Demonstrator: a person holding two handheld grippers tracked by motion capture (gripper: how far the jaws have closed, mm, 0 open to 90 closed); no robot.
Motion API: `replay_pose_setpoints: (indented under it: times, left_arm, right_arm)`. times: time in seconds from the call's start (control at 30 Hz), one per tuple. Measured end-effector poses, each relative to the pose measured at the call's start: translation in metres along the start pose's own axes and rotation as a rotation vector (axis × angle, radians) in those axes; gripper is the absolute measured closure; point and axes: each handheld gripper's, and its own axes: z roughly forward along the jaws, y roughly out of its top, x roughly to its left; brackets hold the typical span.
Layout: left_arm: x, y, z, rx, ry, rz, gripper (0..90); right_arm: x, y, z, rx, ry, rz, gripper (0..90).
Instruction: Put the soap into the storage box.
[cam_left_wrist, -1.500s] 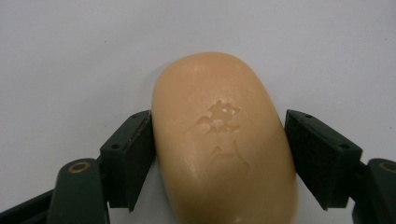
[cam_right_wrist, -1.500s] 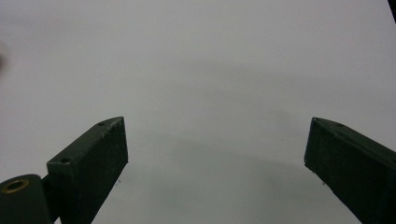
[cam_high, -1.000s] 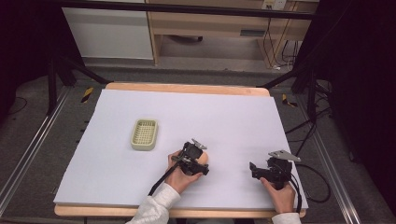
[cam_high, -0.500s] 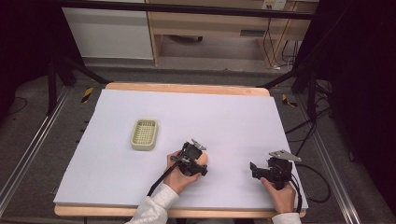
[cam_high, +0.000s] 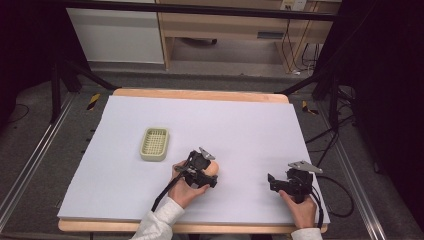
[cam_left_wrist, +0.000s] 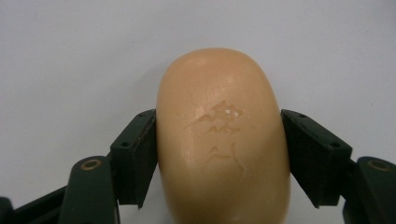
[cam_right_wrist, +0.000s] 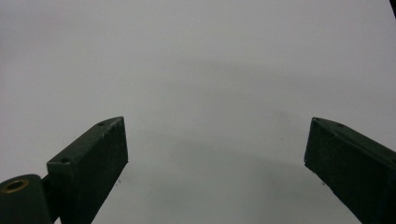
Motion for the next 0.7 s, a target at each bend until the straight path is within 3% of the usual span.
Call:
replay_pose_setpoints:
  times: [0.7]
  left_arm:
    - [0.017, -0.006, -0.032, -0.029, 0.016, -0.006, 30.9]
  right_arm:
    - [0.001, 0.000, 0.000, -0.003, -0.001, -0.005, 6.4]
